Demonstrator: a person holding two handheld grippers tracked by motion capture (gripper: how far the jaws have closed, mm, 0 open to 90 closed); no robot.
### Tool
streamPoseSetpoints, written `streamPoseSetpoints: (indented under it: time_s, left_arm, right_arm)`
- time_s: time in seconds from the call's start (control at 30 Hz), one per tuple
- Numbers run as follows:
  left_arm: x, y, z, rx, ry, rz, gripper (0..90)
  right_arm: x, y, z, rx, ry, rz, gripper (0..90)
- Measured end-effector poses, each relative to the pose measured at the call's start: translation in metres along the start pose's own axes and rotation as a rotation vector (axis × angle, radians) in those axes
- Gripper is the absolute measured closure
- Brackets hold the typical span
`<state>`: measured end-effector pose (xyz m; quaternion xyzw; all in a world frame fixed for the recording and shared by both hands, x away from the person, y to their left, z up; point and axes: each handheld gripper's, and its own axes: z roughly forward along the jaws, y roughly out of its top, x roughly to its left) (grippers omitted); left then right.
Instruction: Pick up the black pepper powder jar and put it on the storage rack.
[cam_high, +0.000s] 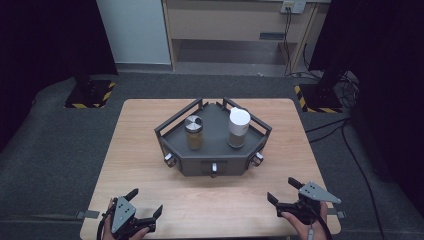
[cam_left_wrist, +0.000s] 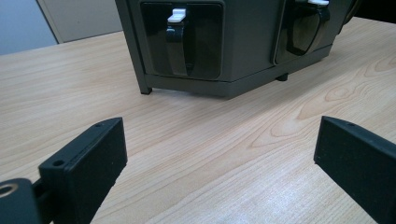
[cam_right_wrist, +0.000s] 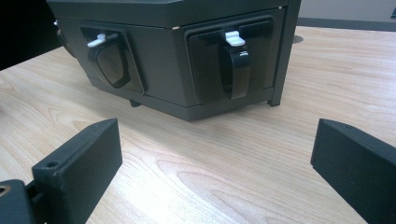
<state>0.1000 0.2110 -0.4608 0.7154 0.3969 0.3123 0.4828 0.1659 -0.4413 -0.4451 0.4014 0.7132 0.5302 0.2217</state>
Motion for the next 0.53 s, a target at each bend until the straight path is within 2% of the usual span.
streamPoseSetpoints:
  time_s: [0.53]
  left_arm:
    - [0.0001, -0.0003, -0.0014, 0.003, 0.006, 0.000, 1.6]
  right_arm:
    - [0.0007, -0.0025, 0.0033, 0.001, -0.002, -0.006, 2.5]
